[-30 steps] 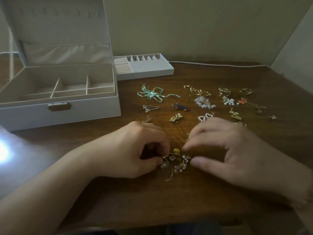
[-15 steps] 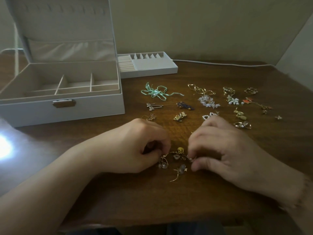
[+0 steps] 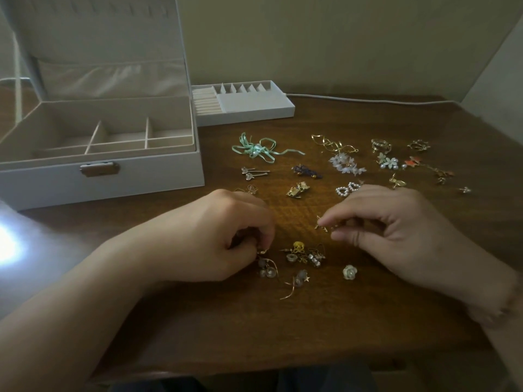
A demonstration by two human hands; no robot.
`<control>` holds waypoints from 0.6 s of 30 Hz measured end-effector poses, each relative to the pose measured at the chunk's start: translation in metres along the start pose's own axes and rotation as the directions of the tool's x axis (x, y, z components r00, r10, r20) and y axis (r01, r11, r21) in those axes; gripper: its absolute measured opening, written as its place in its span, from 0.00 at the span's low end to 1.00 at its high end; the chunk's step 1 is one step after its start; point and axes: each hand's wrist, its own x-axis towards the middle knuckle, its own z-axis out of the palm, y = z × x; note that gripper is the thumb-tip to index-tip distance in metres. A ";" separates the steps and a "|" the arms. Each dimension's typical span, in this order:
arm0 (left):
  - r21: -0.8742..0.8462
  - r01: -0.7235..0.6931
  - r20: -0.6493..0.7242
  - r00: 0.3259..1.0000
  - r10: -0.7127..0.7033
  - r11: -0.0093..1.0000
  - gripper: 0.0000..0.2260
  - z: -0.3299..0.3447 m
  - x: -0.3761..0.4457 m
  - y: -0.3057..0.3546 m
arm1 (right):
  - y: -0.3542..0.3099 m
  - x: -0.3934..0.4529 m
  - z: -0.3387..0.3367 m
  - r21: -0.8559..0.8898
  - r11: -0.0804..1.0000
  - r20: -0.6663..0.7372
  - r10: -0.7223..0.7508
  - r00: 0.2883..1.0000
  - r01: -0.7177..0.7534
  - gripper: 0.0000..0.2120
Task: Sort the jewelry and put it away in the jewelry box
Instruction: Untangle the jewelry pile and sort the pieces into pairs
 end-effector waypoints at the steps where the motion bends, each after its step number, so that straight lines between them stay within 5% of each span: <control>1: 0.004 -0.007 0.001 1.000 0.007 1.000 0.08 0.000 0.000 0.000 | -0.002 0.000 0.001 -0.011 1.000 0.017 -0.003 1.000 0.003 0.12; 8: 0.022 -0.025 -0.001 1.000 0.025 0.999 0.08 0.000 0.001 0.001 | -0.011 0.004 0.009 -0.113 0.993 0.134 -0.013 0.991 0.029 0.16; 18: 0.001 -0.033 0.014 0.999 0.033 0.999 0.08 -0.002 0.000 0.004 | -0.004 -0.001 -0.004 -0.081 0.993 0.112 0.095 0.989 -0.086 0.12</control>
